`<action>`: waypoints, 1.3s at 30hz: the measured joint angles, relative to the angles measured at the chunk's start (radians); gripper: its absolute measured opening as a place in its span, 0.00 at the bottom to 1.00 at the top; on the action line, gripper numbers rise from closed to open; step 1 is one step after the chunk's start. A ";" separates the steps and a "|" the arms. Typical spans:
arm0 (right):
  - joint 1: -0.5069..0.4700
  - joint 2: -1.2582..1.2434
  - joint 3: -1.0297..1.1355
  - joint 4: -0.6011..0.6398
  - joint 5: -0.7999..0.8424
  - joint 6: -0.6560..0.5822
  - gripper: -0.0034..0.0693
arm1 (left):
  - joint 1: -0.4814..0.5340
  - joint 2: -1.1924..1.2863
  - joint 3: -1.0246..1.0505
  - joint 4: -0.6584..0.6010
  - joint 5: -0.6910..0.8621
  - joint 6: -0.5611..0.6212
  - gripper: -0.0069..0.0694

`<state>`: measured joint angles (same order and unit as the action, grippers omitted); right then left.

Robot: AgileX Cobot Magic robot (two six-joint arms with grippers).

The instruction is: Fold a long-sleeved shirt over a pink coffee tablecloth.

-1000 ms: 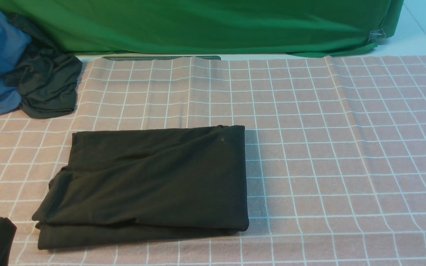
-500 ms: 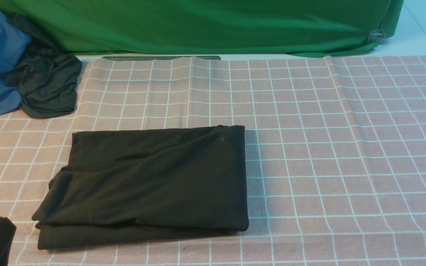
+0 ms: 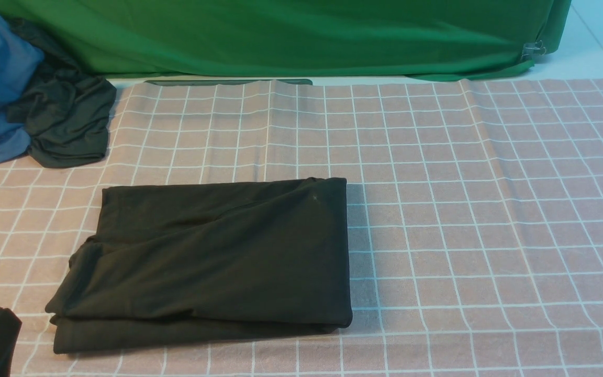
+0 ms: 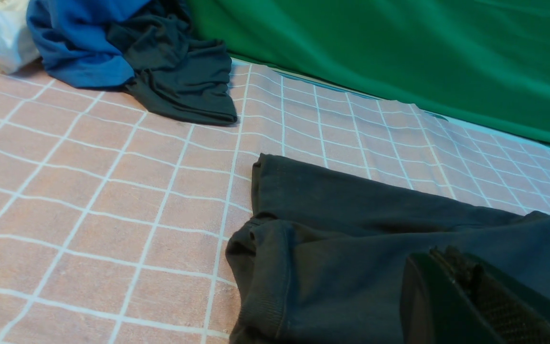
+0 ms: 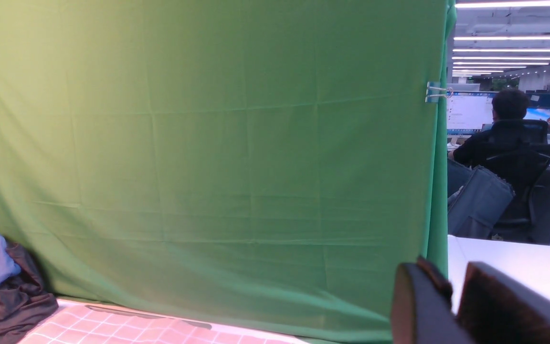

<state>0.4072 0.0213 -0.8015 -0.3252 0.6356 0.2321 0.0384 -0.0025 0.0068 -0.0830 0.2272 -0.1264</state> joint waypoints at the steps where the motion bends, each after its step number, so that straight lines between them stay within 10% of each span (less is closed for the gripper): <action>1: 0.000 0.000 0.000 0.000 0.000 0.000 0.30 | 0.000 0.000 0.000 0.006 0.000 0.000 0.11; 21: 0.026 0.038 0.474 0.233 -0.446 -0.159 0.34 | 0.000 0.000 0.000 0.018 -0.001 0.000 0.11; 39: -0.355 -0.022 0.809 0.245 -0.382 -0.314 0.37 | 0.000 0.000 0.000 0.018 -0.005 -0.001 0.11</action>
<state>0.0525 -0.0004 0.0080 -0.0805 0.2537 -0.0822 0.0384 -0.0025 0.0068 -0.0654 0.2223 -0.1275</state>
